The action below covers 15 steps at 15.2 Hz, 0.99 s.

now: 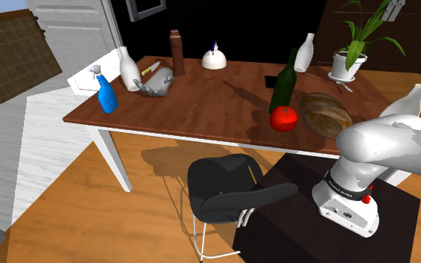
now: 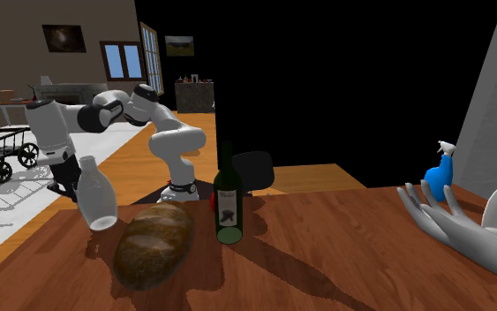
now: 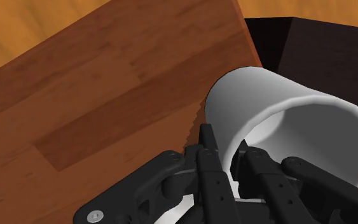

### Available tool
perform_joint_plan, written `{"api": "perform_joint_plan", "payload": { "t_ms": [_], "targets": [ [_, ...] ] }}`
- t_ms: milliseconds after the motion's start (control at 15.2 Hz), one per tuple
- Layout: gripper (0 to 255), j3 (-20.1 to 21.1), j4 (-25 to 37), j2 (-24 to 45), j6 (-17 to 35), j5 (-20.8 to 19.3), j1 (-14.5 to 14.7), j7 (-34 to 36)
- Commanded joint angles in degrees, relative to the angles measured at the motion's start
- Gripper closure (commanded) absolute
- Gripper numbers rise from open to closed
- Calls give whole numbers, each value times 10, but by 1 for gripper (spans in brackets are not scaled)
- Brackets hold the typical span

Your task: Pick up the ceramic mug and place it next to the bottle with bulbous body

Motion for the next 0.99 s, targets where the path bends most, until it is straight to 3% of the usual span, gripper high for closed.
{"api": "perform_joint_plan", "payload": {
  "t_ms": [0, 330, 396, 726, 924],
  "targets": [
    [255, -3, -2, -1, 2, -3, -1, 1],
    [255, -3, -2, -1, 2, -3, -1, 1],
    [0, -3, -2, -1, 2, -3, -1, 1],
    [0, -3, -2, -1, 2, -3, -1, 1],
    [0, 44, 30, 9, -33, 39, 5, -7]
  ]
}}
